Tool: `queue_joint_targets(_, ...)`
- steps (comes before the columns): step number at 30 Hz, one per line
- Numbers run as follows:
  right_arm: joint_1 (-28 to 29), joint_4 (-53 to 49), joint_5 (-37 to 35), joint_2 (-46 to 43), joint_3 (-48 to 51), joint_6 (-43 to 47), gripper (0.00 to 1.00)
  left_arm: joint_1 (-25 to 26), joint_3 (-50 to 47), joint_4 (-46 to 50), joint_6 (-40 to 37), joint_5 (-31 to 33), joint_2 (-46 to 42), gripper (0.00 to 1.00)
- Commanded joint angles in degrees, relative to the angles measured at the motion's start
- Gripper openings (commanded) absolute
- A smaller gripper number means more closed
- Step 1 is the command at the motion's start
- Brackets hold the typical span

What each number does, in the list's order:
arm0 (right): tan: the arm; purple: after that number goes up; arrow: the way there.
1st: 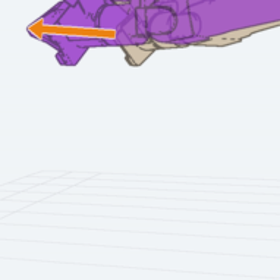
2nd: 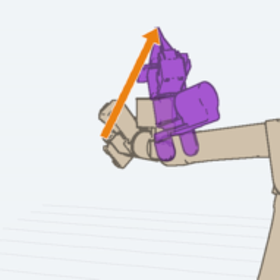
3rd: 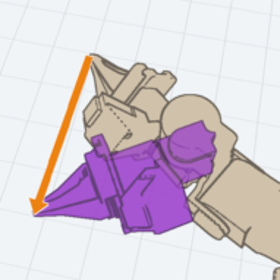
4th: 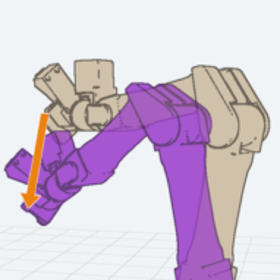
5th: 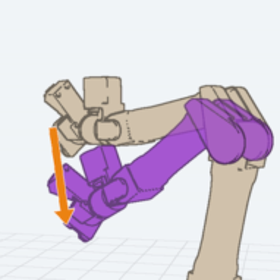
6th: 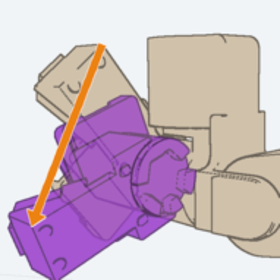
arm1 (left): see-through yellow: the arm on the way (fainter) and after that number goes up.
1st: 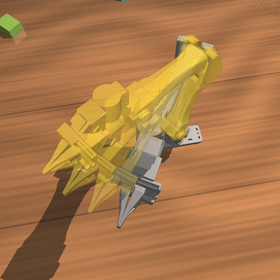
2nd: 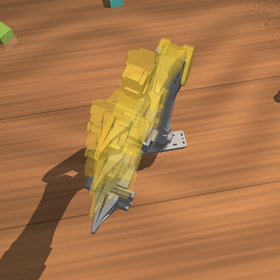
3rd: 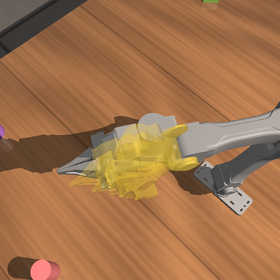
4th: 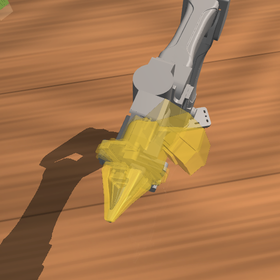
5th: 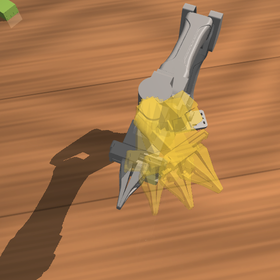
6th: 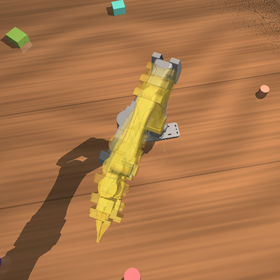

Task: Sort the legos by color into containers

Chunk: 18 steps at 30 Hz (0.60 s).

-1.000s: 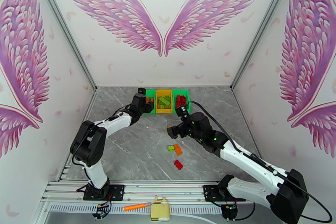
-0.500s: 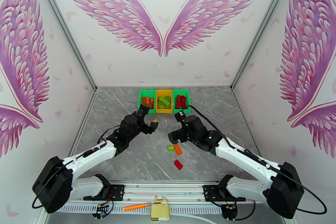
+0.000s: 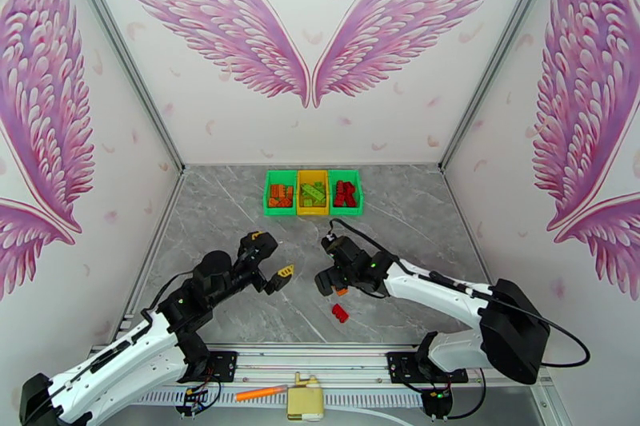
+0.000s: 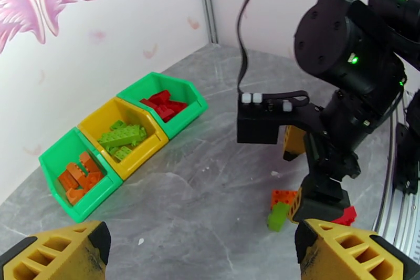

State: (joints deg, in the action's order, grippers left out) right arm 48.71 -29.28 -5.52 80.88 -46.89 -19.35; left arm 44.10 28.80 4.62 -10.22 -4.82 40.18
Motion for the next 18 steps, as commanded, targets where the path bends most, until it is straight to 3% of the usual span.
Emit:
queue_joint_targets(1, 1.5, 0.2, -3.8, 3.0, 0.5, -2.1, 0.99, 0.5, 1.3, 8.4, -3.3, -3.7, -0.6, 0.97)
queue_joint_targets(3, 1.8, 0.5, -3.6, 4.7, 0.4, -2.4, 1.00, 0.7, 1.3, 8.7, -3.5, -4.2, -0.6, 0.97)
queue_joint_targets(18, 1.8, 2.0, -2.8, 10.0, 2.6, -3.8, 0.75, 0.9, -0.1, 7.7, -2.5, -3.9, -0.7, 0.98)
